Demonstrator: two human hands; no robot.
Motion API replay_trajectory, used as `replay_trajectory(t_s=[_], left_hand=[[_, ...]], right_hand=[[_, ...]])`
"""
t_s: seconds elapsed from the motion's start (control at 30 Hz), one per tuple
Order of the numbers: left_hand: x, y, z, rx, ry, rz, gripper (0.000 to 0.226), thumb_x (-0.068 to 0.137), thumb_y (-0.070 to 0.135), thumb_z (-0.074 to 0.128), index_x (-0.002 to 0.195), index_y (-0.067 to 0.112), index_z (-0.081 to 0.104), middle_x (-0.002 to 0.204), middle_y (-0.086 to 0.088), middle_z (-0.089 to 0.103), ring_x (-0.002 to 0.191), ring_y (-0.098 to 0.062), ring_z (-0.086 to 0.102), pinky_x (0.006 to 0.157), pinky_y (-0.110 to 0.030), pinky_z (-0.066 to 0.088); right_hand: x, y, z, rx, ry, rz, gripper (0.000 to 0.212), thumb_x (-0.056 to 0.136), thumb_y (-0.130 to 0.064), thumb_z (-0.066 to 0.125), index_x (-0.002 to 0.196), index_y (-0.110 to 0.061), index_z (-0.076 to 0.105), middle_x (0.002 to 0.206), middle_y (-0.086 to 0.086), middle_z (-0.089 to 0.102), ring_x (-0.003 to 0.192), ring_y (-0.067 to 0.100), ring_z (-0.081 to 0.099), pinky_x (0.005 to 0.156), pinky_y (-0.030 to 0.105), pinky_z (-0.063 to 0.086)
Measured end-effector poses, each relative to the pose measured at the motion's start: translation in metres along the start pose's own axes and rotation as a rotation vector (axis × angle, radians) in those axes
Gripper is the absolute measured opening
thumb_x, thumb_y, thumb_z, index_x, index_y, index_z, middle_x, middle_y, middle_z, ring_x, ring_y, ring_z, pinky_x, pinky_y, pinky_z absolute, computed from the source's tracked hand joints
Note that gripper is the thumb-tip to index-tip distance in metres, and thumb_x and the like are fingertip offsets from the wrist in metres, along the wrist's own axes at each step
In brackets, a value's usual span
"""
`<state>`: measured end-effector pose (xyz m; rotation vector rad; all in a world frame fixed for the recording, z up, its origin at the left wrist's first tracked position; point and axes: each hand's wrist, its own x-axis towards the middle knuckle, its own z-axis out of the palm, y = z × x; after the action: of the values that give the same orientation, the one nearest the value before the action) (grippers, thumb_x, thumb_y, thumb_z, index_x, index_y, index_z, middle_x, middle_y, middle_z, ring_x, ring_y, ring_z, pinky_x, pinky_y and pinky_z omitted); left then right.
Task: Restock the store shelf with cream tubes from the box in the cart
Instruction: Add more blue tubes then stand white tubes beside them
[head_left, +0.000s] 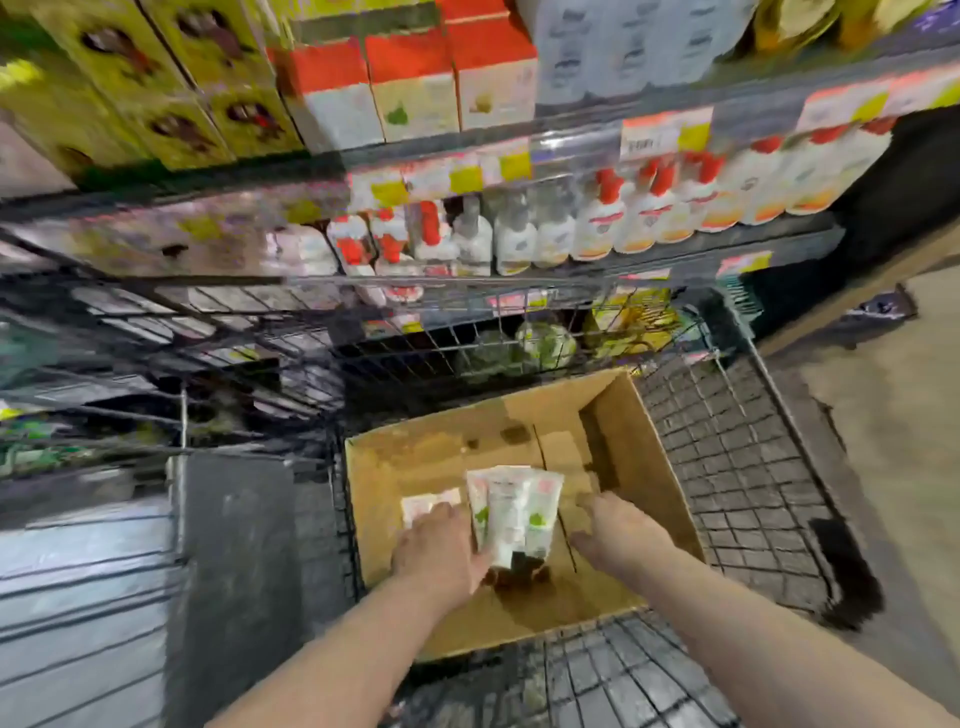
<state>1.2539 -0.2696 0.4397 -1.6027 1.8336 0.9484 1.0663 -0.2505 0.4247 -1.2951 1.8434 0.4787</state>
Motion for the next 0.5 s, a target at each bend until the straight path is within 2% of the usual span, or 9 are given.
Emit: replay_trajectory(t_s=[0.1,0.2,0.3,0.4,0.5], left_hand=[[0.036,0.001,0.028,-0.081,-0.026,-0.051,0.062,0.092,0.050,0.044,0.143,0.018,0.028,0.146,-0.005,0.035,0.131,-0.026,0.038,0.103,-0.040,0.040],[0.065,0.000,0.053,-0.184,-0.030,-0.100,0.065,0.091,0.050,0.047,0.143,0.016,0.030,0.145,-0.005,0.038,0.131,-0.026,0.040,0.103,-0.040,0.040],[0.091,0.000,0.078,-0.278,-0.028,-0.166,0.071,0.087,0.057,0.049,0.143,0.019,0.029,0.144,-0.006,0.040,0.130,-0.028,0.042,0.104,-0.043,0.039],[0.112,0.006,0.094,-0.376,-0.057,-0.214,0.074,0.088,0.055,0.049,0.146,0.016,0.025,0.148,-0.008,0.034,0.135,-0.028,0.036,0.109,-0.041,0.035],[0.124,0.013,0.103,-0.413,-0.043,-0.246,0.067,0.088,0.053,0.051,0.141,0.016,0.033,0.140,-0.009,0.043,0.128,-0.030,0.042,0.104,-0.040,0.040]], right_hand=[[0.036,0.002,0.019,0.048,-0.048,0.011,0.044,0.093,-0.036,0.051,0.134,-0.022,0.041,0.126,0.004,0.055,0.110,0.023,0.058,0.088,0.036,0.052],[0.066,0.002,0.039,0.089,-0.067,0.037,0.037,0.094,-0.031,0.051,0.128,-0.017,0.045,0.116,0.005,0.061,0.101,0.023,0.063,0.083,0.036,0.054],[0.087,-0.001,0.057,0.150,-0.062,0.096,0.037,0.094,-0.029,0.054,0.127,-0.016,0.044,0.114,0.005,0.062,0.100,0.023,0.063,0.077,0.032,0.052],[0.101,-0.003,0.073,0.249,-0.028,0.150,0.042,0.091,-0.033,0.058,0.127,-0.017,0.043,0.114,0.004,0.062,0.101,0.024,0.062,0.079,0.035,0.054],[0.108,-0.005,0.083,0.316,0.003,0.206,0.048,0.091,-0.035,0.058,0.129,-0.013,0.039,0.118,0.007,0.061,0.107,0.026,0.061,0.084,0.036,0.051]])
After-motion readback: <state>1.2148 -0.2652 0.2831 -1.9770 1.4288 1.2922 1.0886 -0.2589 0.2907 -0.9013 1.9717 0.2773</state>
